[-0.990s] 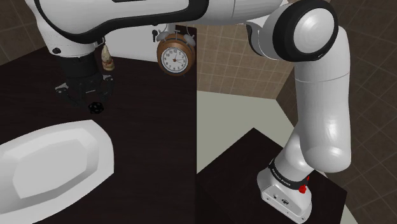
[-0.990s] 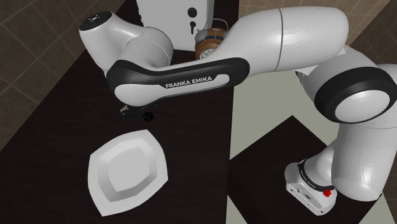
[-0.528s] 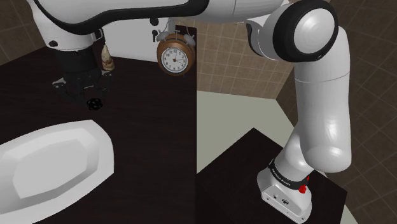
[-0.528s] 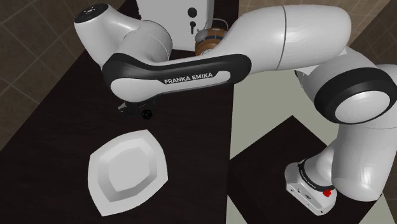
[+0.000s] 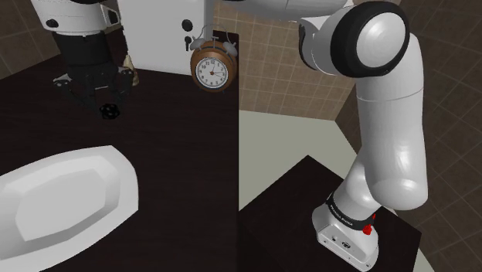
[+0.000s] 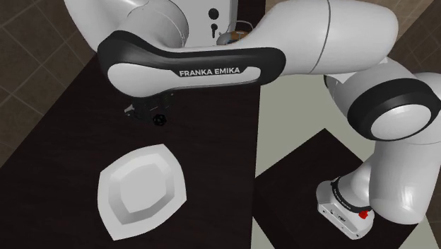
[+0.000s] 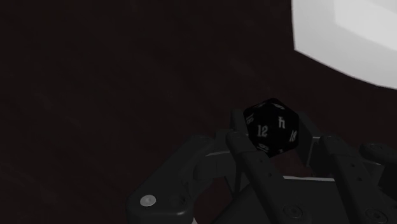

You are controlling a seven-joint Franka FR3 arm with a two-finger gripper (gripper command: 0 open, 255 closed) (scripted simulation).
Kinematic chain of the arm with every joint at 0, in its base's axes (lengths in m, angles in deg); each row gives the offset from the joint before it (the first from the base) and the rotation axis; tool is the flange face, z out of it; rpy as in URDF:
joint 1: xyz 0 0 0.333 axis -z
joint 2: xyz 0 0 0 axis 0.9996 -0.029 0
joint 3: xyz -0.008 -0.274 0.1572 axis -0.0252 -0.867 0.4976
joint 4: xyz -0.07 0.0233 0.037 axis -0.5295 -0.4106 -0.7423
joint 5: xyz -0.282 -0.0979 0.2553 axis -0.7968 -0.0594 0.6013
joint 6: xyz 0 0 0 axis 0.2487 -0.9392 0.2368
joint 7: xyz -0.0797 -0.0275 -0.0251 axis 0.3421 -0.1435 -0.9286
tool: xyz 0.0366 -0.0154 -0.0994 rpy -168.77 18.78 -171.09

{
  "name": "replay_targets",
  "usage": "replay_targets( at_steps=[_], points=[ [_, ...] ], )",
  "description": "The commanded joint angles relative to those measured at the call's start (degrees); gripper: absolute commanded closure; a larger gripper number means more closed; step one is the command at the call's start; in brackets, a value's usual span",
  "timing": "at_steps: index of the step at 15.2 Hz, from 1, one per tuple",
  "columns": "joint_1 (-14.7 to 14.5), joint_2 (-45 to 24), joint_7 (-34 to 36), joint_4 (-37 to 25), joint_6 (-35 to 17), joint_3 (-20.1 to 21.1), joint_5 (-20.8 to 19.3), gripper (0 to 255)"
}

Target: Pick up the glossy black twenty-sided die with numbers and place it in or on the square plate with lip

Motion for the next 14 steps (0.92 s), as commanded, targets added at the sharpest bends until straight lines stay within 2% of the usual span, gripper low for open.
replay_targets(
  at_steps=[1, 5, 6, 14],
  points=[
    [-0.62, -0.63, -0.10, -2.70, 2.06, -0.08, -0.24, 255],
    [-2.08, -2.05, -0.24, -8.33, 6.15, -0.28, -0.83, 255],
    [-2.89, -1.83, 0.90, -7.90, 5.95, -0.02, -0.80, 255],
    [-11.20, -3.05, 9.94, -9.46, 6.34, 1.47, -1.73, 255]
  ],
)
